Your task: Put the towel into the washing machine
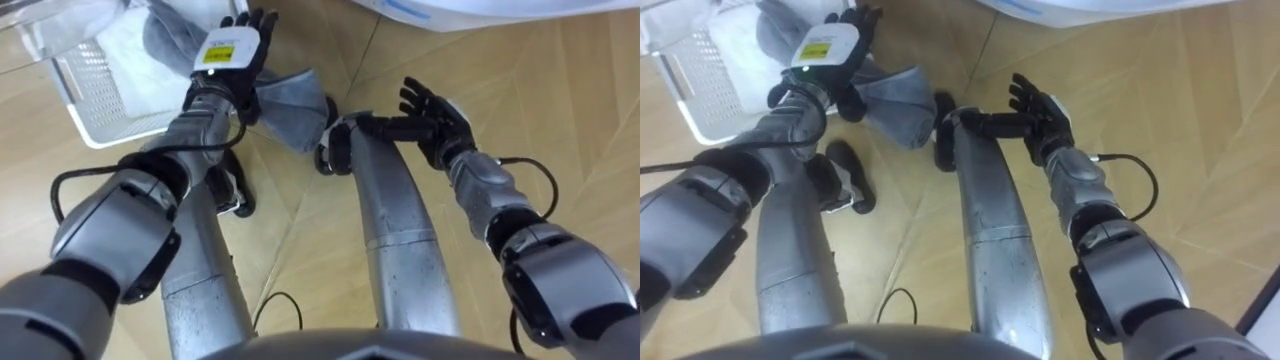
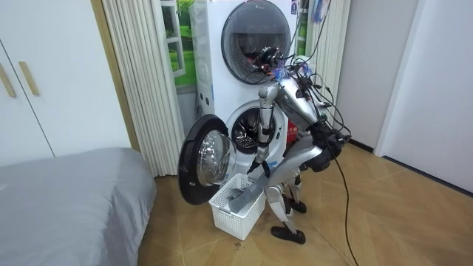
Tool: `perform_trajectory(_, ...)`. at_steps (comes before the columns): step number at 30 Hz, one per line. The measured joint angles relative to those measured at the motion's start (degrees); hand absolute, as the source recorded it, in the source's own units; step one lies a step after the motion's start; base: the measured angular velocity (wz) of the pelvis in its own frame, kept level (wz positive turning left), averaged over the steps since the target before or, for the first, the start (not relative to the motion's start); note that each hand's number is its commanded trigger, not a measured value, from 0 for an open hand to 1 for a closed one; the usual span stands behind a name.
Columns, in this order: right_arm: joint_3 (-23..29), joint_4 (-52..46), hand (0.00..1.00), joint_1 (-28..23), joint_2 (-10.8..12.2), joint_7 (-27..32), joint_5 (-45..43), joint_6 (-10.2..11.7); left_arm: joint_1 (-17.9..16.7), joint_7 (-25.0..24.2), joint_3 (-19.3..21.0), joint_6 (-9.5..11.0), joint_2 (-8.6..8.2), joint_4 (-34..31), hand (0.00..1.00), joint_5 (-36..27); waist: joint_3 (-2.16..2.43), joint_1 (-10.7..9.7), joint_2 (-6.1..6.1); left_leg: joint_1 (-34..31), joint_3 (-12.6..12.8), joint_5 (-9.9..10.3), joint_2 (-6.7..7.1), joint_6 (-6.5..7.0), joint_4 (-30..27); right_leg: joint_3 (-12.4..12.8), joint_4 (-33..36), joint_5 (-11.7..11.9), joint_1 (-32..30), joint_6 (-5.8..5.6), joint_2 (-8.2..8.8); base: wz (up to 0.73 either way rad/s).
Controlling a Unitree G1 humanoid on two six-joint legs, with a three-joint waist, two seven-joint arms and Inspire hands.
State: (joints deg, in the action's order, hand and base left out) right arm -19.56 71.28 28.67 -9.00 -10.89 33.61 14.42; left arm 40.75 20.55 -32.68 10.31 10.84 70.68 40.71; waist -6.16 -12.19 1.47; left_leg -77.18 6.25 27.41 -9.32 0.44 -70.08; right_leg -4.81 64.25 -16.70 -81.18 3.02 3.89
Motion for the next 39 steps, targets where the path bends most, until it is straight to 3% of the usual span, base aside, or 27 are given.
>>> perform_trajectory(1, -0.1, 0.0, 0.00, 0.0, 0.0, -0.1, 0.3, 0.0, -0.1, -0.3, -0.7, 0.0, 0.19, -0.3, 1.00, 0.0, 0.01, -0.1, 0.02, 0.0, 0.0, 0.0, 0.04, 0.00, 0.0, 0.0, 0.1, -0.1, 0.0, -0.06, 0.00, 0.09)
perform_trajectory(6, -2.0, -0.2, 0.00, 0.1, 0.1, -0.4, 0.3, 1.2, -0.5, -3.5, -8.2, 0.1, 0.89, -2.1, 1.00, 0.0, 0.01, -1.6, 0.37, 0.0, -0.1, 0.9, 0.16, 0.03, -1.2, 0.2, 1.6, -1.2, -0.2, -0.12, 0.14, 0.03)
perform_trajectory(8, -2.5, -0.2, 0.00, 0.1, 0.1, -0.6, 0.3, 1.8, -0.6, -5.1, -9.3, 0.3, 0.71, -2.5, 1.00, -0.1, 0.01, -2.0, 0.60, -0.1, -0.1, 1.2, 0.09, 0.00, -1.6, 0.2, 2.0, -1.3, -0.3, -0.08, 0.16, -0.05)
perform_trajectory(20, -5.9, -0.2, 0.00, 0.0, 1.1, -0.5, 0.2, 3.1, -1.7, -10.0, -10.5, -0.4, 0.89, -3.3, 1.00, -0.1, 0.57, -3.9, 2.33, 0.2, -0.3, 1.2, 0.17, 0.02, -1.9, -0.2, 2.3, -1.6, 0.2, -0.10, 0.75, 0.01)
perform_trajectory(30, -8.0, 3.0, 0.00, -1.4, 2.0, 1.1, -0.8, 3.0, -5.2, -12.9, -12.6, -0.8, 0.91, -3.4, 1.00, 0.0, 1.23, -3.9, 3.07, 7.1, -0.1, 0.7, 0.75, 0.19, 2.5, -0.5, -2.0, -1.3, 7.3, -0.60, 1.01, 0.01)
perform_trajectory(35, -8.4, 4.6, 0.00, -3.4, 2.0, 2.0, -2.6, 2.9, -7.9, -14.6, -14.6, -0.8, -0.74, -3.4, 1.00, 0.0, 1.55, -2.9, 2.65, 13.0, 1.0, -0.4, 1.21, 0.50, 7.8, -0.5, -6.9, -0.6, 13.1, -1.27, 1.02, 0.00)
perform_trajectory(39, -8.2, 5.5, 0.00, -4.8, 1.6, 1.9, -3.5, 0.9, -9.6, -15.1, -14.3, -0.7, -1.82, -3.4, 1.00, 0.0, 1.88, -1.5, 2.03, 18.2, 1.5, -0.5, 1.04, 0.51, 10.7, -1.2, -9.9, -0.5, 18.4, -1.37, 1.10, -0.01)
